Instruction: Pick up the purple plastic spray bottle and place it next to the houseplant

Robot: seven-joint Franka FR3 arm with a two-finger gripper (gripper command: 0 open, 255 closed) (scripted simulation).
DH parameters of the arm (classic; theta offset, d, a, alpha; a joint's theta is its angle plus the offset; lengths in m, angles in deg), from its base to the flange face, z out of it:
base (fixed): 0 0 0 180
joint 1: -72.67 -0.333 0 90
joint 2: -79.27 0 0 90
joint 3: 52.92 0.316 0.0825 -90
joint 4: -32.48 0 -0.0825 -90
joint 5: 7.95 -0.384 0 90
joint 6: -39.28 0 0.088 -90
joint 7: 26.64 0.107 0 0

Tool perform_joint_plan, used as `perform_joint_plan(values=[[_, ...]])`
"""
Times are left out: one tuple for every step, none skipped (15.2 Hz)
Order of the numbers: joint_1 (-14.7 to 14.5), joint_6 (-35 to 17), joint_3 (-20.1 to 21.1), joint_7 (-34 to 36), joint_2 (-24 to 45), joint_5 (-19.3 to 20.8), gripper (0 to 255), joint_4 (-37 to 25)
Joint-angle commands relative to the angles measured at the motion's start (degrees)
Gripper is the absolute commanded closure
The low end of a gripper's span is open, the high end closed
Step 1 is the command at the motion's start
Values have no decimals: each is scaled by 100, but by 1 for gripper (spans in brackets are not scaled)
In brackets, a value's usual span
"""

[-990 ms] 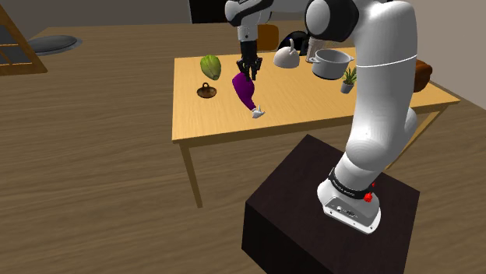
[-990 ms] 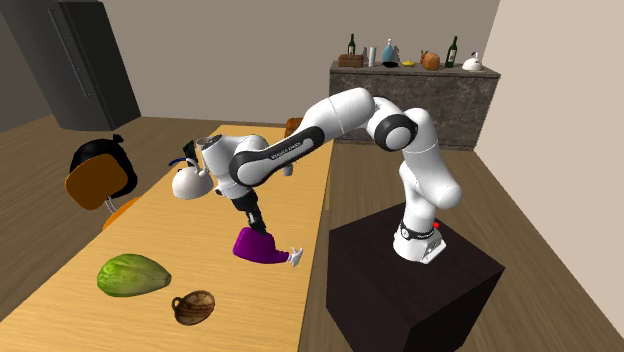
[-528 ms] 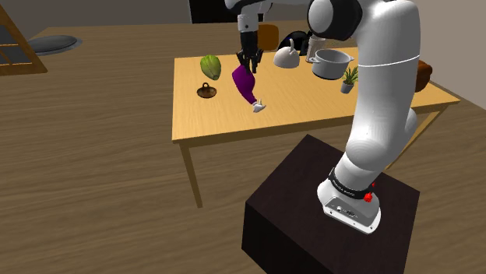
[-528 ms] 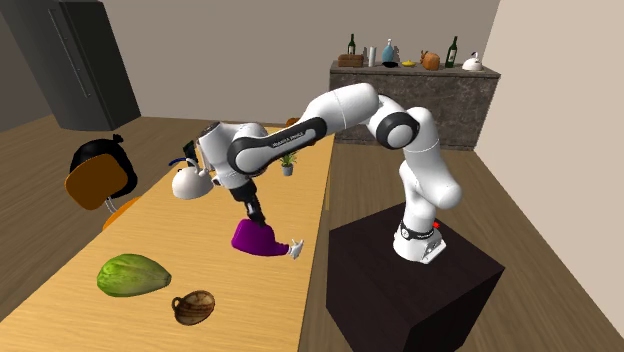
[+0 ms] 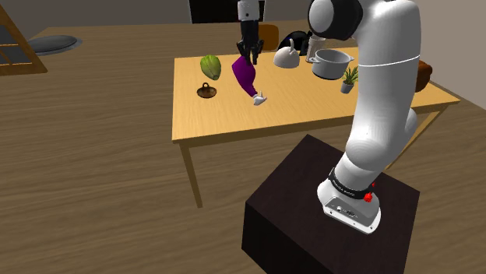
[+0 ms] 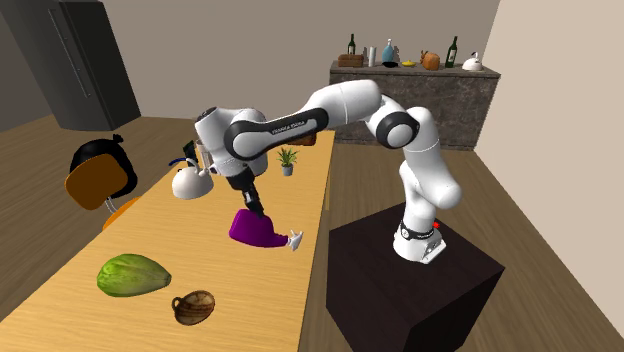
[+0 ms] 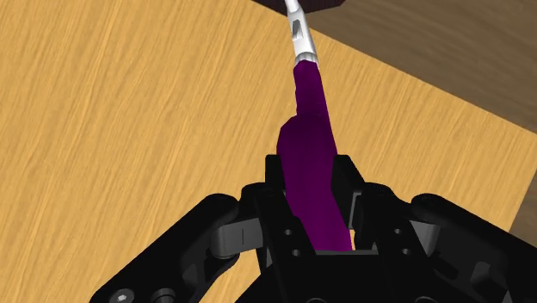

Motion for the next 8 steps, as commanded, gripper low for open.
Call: perform_joint_plan(values=[[4,155,-1,16,-11,1,255,-144],[10,234,-1,21,-7,0,255,-227],[16,313,-2,26,-2,-1,255,-312],[22,394,-2,31,5,-2,255,-401],[29,476,-3,36,15,-4,255,-492],[36,559,-3,41,26,-7,255,-587],[44,644,-3,46,39,-10,255,-685],[53,730,-4,51,55,-14,255,-787]])
